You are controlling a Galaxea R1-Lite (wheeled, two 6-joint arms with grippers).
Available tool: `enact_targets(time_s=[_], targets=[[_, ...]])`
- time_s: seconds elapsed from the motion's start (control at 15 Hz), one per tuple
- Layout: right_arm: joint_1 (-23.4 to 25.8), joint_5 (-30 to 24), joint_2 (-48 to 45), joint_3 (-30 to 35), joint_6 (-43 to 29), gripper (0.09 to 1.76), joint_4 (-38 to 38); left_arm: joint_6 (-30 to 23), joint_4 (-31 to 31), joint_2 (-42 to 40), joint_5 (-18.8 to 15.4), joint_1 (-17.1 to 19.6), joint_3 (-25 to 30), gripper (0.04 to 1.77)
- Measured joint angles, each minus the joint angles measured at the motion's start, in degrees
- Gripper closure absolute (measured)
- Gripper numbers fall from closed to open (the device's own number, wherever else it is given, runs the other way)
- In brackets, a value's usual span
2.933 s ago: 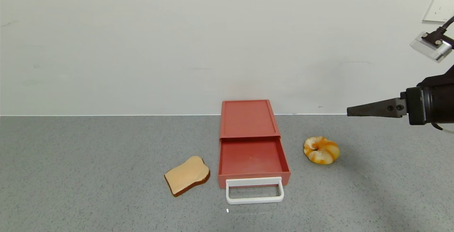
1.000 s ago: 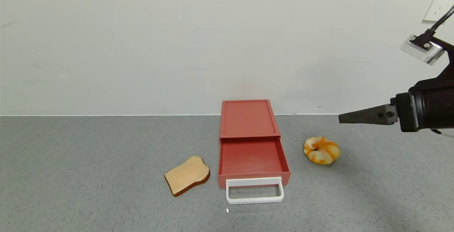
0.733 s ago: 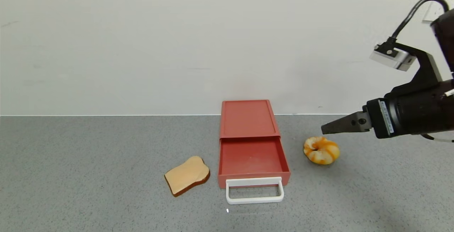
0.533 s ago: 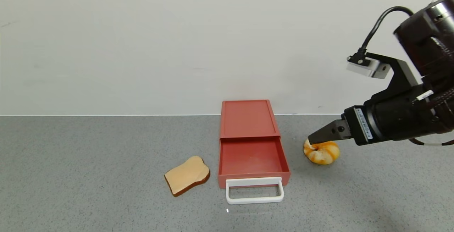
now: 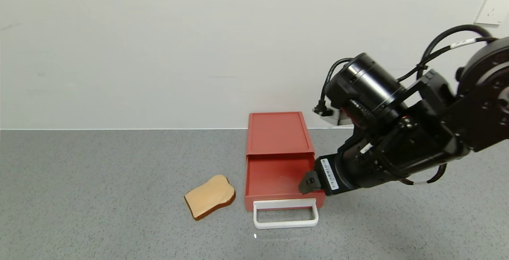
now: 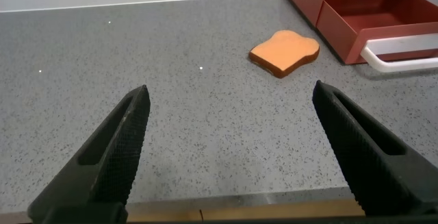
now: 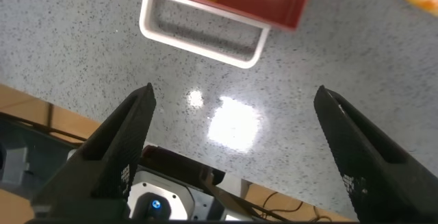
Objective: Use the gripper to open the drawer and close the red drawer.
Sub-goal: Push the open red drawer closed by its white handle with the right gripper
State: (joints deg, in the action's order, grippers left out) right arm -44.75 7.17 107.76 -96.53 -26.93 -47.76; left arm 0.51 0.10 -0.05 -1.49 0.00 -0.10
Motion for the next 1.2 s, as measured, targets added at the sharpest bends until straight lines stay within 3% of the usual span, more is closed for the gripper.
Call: enact_targets(time_s=[0.73, 1.2], targets=[[-4.8, 6.7, 14.0, -4.0, -13.1, 0.14, -0.3, 0.0, 0.0, 0.0, 0.0, 0.0, 0.0, 0.09], [-5.3, 8.2, 18.8, -7.9, -13.6, 0.14, -0.2, 0.0, 0.0, 0.0, 0.0, 0.0, 0.0, 0.09]])
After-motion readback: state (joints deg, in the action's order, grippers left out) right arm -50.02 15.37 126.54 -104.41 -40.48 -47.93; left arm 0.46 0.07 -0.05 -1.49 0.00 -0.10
